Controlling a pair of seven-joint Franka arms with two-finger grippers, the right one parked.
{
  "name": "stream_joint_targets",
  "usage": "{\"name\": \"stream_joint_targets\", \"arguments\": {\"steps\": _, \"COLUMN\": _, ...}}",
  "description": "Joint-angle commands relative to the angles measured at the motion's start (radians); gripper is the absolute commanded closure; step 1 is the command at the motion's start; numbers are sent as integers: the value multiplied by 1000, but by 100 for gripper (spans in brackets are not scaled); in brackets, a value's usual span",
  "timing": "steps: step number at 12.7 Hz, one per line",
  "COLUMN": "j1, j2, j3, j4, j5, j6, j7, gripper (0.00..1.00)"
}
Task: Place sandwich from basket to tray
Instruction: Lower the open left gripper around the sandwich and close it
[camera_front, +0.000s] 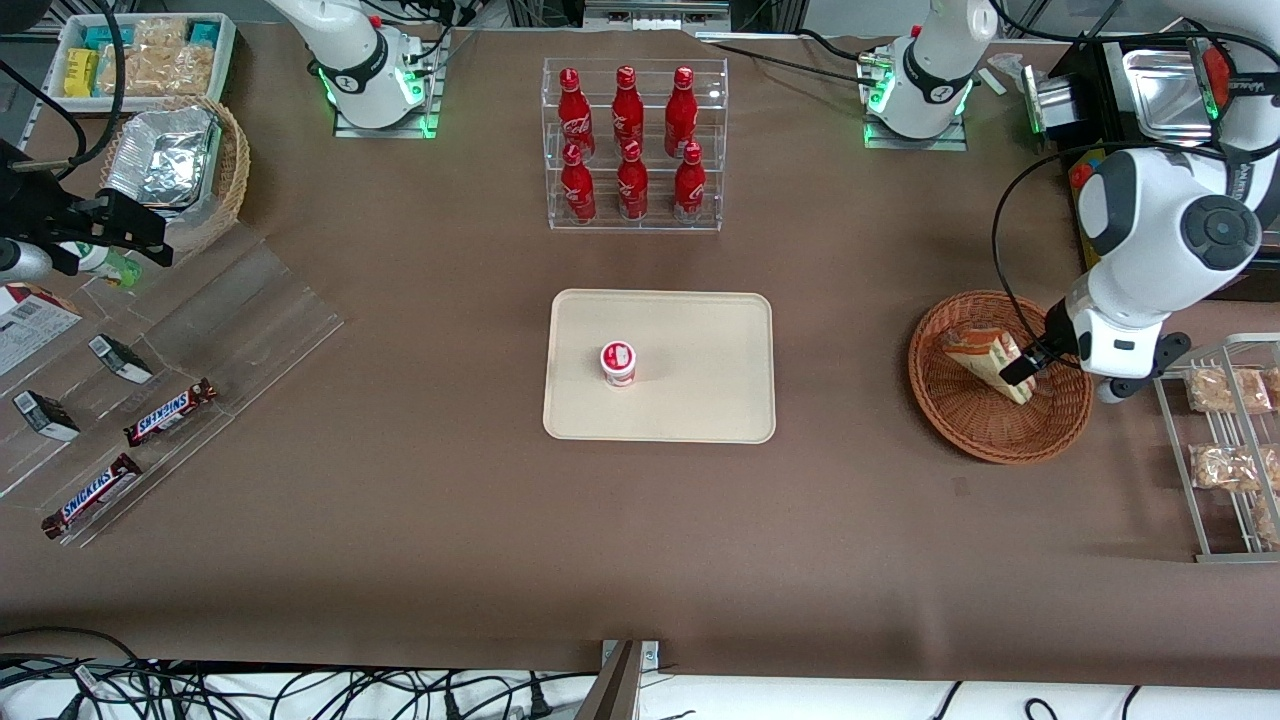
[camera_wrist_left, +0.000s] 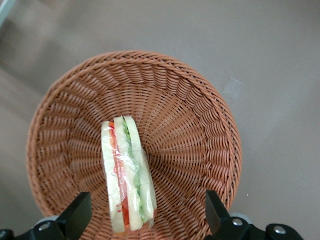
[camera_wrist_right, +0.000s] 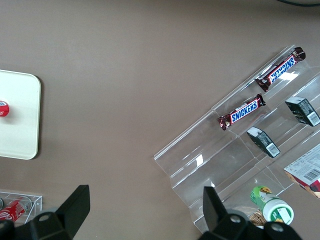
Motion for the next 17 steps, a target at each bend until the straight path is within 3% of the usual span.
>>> {"name": "stream_joint_targets", "arguments": {"steps": 1, "j1": 4, "j2": 17, "j3": -6, "j4": -50, "j5": 17, "j6": 97, "j7": -58, "gripper": 0}}
{"name": "stream_joint_targets", "arguments": {"steps": 8, "j1": 25, "j2": 53, "j3": -5, "j4": -130, "j5": 17, "j6": 220, "j7": -61, "gripper": 0}}
{"name": "stream_joint_targets", "arguments": {"steps": 16, "j1": 25, "j2": 56, "j3": -5, "j4": -176, "j5": 17, "j6": 238, "j7": -69, "gripper": 0}}
{"name": "stream_joint_targets", "arguments": {"steps": 17, "j1": 25, "j2": 62, "j3": -5, "j4": -178, "j5": 17, "j6": 241, "j7": -75, "gripper": 4}}
